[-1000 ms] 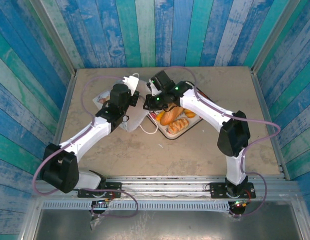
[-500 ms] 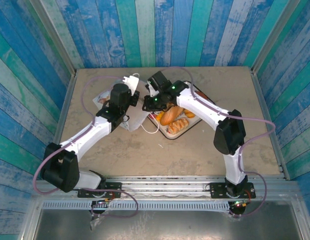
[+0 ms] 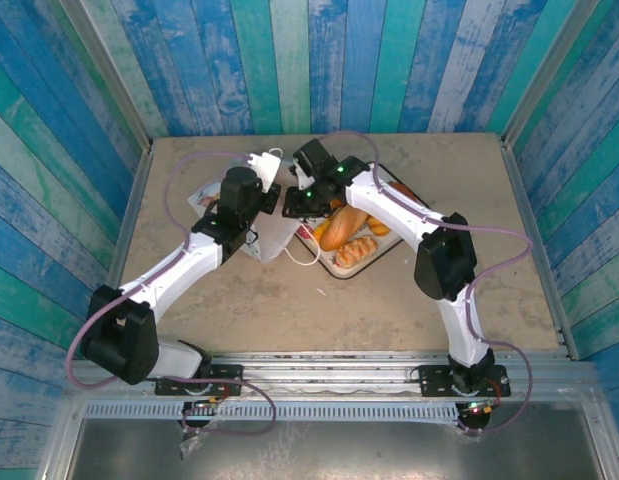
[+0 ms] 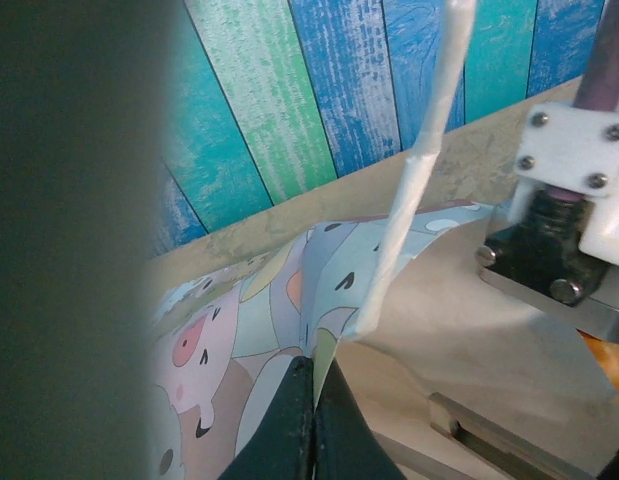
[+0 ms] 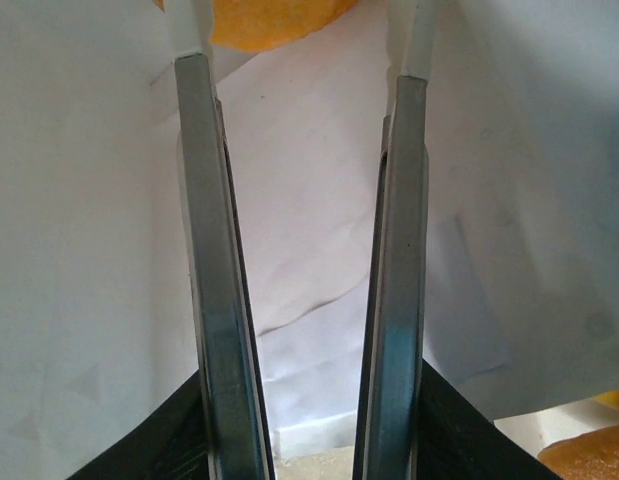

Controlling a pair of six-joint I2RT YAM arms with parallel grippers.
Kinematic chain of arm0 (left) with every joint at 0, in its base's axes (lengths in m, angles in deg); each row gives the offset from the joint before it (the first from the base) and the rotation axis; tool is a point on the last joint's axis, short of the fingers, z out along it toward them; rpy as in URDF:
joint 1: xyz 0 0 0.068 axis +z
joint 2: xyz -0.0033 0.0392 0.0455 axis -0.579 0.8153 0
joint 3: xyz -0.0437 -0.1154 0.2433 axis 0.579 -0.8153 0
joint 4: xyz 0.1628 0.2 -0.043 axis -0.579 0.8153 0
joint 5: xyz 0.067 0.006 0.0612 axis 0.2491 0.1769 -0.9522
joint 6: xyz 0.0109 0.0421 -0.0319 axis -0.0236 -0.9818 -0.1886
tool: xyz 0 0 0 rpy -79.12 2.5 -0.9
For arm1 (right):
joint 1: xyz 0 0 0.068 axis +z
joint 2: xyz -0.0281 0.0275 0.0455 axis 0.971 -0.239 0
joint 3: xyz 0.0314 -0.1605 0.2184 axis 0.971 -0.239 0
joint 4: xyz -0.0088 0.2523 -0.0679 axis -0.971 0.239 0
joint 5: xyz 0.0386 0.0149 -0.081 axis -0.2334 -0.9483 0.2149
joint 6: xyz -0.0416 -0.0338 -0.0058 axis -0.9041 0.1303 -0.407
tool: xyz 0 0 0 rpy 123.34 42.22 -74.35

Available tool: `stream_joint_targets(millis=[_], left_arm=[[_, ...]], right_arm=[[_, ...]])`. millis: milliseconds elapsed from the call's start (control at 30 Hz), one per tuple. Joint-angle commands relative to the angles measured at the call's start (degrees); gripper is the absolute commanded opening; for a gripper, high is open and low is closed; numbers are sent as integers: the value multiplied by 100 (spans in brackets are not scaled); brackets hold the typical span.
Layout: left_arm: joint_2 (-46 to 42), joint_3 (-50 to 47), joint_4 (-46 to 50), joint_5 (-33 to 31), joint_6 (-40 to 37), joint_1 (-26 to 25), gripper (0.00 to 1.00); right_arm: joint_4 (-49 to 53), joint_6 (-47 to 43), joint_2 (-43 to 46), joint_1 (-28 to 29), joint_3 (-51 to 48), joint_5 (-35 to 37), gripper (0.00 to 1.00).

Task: Take the fake bread out of the paper bag

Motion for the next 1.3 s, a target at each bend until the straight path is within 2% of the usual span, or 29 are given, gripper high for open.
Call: stream_joint_targets(millis=[0,233,600,900,1267], left_arm=[[148,208,-12,226,-98,-24,0],[117,226,12,313,-141,-23,0],[128,225,28,412,-186,-23,0],[80,243,36,493,-192,-29,0],[55,231,91,677,-242,-25,0]], right_arm=[[-9,-22,-164,-37,178,-70,45],[-3,-29,-291,-43,284,-230,49],[-19,-175,-556,-20,521,-636,48],[267,-62,-655,-27,539,-223,51],[270,-299,-1025,-34,1124,-418,53]])
